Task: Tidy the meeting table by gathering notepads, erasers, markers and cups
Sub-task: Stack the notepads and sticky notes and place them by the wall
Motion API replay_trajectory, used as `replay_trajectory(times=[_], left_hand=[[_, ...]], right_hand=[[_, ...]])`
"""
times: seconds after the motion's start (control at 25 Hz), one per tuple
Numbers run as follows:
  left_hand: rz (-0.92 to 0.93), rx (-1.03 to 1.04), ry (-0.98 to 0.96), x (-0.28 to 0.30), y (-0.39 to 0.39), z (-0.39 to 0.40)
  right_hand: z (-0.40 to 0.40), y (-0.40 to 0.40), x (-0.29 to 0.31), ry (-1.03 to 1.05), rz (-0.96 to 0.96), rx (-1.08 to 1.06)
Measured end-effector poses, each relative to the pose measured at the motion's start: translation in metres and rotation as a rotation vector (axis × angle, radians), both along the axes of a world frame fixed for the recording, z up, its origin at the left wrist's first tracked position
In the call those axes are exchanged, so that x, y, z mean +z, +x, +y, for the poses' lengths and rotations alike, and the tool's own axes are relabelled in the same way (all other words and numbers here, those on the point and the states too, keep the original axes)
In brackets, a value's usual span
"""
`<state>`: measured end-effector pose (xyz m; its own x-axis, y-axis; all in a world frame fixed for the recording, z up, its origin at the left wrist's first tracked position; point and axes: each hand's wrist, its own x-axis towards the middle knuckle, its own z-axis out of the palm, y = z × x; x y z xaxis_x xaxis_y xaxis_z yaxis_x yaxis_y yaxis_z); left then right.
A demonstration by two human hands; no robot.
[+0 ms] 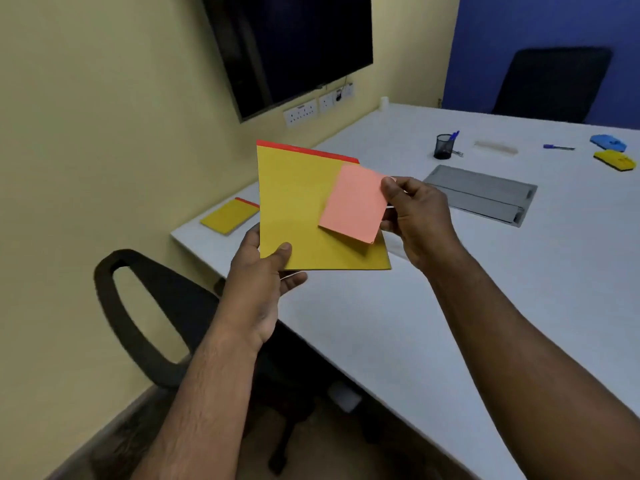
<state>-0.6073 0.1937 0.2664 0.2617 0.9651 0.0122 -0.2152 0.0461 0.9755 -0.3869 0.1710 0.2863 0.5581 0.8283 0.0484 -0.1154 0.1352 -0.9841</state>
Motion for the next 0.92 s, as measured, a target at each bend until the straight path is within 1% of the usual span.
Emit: replay_trajectory(times=[0.12, 0.2, 0.28, 0.32, 0.44, 0.48, 0.52, 0.56, 0.68, 0.72, 0.8, 0.88, 0.92], left_hand=[[-0.014, 0.084, 0.044, 0.024, -0.082, -0.017], [-0.036, 0.159, 0.081, 0.039, -0.153, -0.028], [-0.046, 0.208, 0.117, 0.05, -0.212, -0.03], [-0.039, 0.219, 0.098, 0.048, -0.219, -0.028], [-0.073, 0.283, 0.097, 0.049, -0.288, -0.01], [-0.082, 0.29, 0.109, 0.049, -0.317, 0.004], [-0.076, 0.285, 0.084, 0.044, -0.322, 0.006], [-0.081, 0.302, 0.082, 0.04, -0.345, 0.02], [-0.064, 0.367, 0.055, 0.024, -0.422, 0.078], [-0.073, 0.381, 0.024, 0.019, -0.429, 0.079], [-0.091, 0.398, -0.006, 0.016, -0.472, 0.129], [-0.088, 0.385, -0.061, 0.007, -0.506, 0.177], [-0.085, 0.392, -0.069, 0.008, -0.508, 0.183]], right_hand=[[0.01, -0.077, 0.035, 0.055, 0.007, 0.07], [0.019, -0.144, 0.057, 0.097, -0.016, 0.179], [0.037, -0.202, 0.07, 0.106, -0.064, 0.232], [0.039, -0.208, 0.071, 0.084, -0.081, 0.233], [0.081, -0.273, 0.073, 0.032, -0.085, 0.386], [0.106, -0.301, 0.075, 0.014, -0.082, 0.441], [0.11, -0.304, 0.073, -0.025, -0.076, 0.48], [0.132, -0.326, 0.069, -0.046, -0.091, 0.553], [0.212, -0.41, 0.055, -0.101, -0.127, 0.717], [0.215, -0.419, 0.051, -0.132, -0.163, 0.737], [0.271, -0.464, 0.043, -0.16, -0.129, 0.765], [0.318, -0.499, 0.034, -0.203, -0.086, 0.742], [0.323, -0.499, 0.028, -0.218, -0.101, 0.707]])
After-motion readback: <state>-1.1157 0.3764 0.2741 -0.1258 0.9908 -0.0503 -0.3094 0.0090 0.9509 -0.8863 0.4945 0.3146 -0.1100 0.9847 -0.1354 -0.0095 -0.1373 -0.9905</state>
